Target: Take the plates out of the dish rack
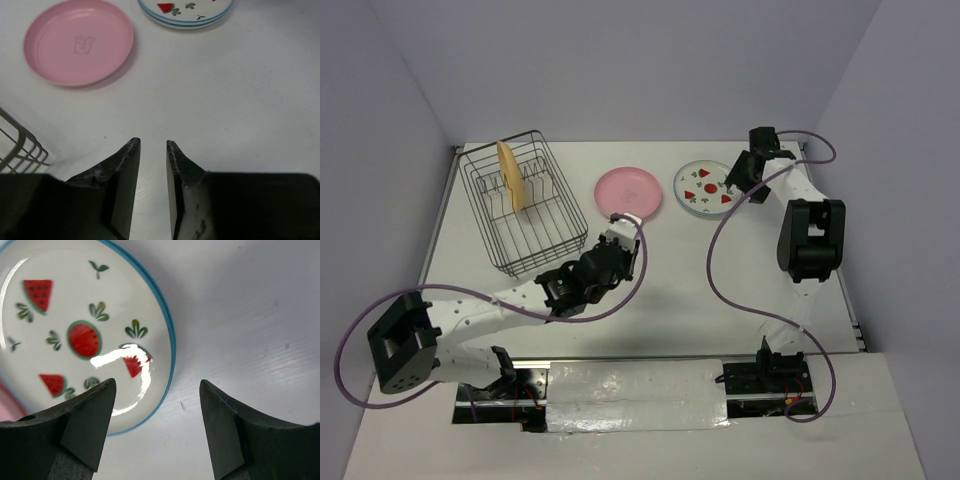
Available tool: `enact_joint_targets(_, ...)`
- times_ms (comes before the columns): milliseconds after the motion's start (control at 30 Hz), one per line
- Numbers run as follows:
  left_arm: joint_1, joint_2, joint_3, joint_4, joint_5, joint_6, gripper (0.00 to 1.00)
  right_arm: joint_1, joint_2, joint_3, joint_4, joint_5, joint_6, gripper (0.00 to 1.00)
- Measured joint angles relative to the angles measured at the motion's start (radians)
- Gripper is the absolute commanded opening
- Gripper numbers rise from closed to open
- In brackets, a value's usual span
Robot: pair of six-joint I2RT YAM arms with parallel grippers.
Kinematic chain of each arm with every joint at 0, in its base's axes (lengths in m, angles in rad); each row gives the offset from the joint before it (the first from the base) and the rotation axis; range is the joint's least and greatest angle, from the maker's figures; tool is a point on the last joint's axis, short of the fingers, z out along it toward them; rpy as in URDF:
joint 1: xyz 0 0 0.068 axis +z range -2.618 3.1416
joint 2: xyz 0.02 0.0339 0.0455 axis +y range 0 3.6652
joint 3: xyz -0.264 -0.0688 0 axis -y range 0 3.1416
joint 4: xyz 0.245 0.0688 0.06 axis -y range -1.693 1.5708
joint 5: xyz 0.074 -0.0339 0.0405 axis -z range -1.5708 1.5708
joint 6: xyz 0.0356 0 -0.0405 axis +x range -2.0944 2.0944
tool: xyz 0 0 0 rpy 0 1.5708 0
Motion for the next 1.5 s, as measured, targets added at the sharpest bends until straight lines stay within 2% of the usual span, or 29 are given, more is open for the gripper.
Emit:
enact_joint_targets(100,0.018,0.085,0.103,-0.066,-0.029,-0.025,0.30,-0.011,-0.094,-0.056,0.023,-0.041,0.004,0.74)
enact_joint_targets(233,0.072,0.123,0.233,-0.167,-0.074,-0.029,0.38,-0.020,-0.242,-0.170,0.077,-0.109,0.007,0.74)
enact_joint_targets(300,0.149,0.113,0.297,-0.194,-0.067,-0.029,0.38,-0.020,-0.295,-0.203,0.094,-0.146,0.003,0.74)
enact_joint_targets(467,0.473,0.048,0.365,-0.215,0.053,-0.054,0.46,-0.010,-0.456,-0.369,0.224,-0.271,-0.001,0.74)
enact_joint_targets(533,0.620,0.044,0.383,-0.210,0.157,-0.089,0.47,0.012,-0.554,-0.484,0.317,-0.336,0.003,0.74)
enact_joint_targets(667,0.874,0.095,0.420,-0.187,0.379,-0.162,0.48,0.156,-0.691,-0.594,0.404,-0.417,-0.013,0.74)
enact_joint_targets(800,1.046,0.143,0.425,-0.173,0.529,-0.185,0.53,0.310,-0.769,-0.658,0.493,-0.453,-0.060,0.74)
enact_joint_targets(833,1.074,0.153,0.425,-0.171,0.557,-0.184,0.57,0.327,-0.794,-0.685,0.513,-0.462,-0.072,0.74)
enact_joint_targets(1000,1.189,0.202,0.435,-0.131,0.715,-0.190,0.54,0.324,-0.925,-0.829,0.569,-0.463,-0.092,0.74)
enact_joint_targets(1167,1.290,0.247,0.404,-0.037,0.837,-0.218,0.54,0.323,-1.011,-0.887,0.616,-0.446,-0.094,0.74)
enact_joint_targets(1333,1.297,0.323,0.401,0.037,0.937,-0.238,0.56,0.323,-1.038,-0.896,0.663,-0.446,-0.094,0.75)
enact_joint_targets(1500,1.289,0.384,0.400,0.044,0.991,-0.237,0.55,0.323,-1.039,-0.901,0.670,-0.445,-0.094,0.75)
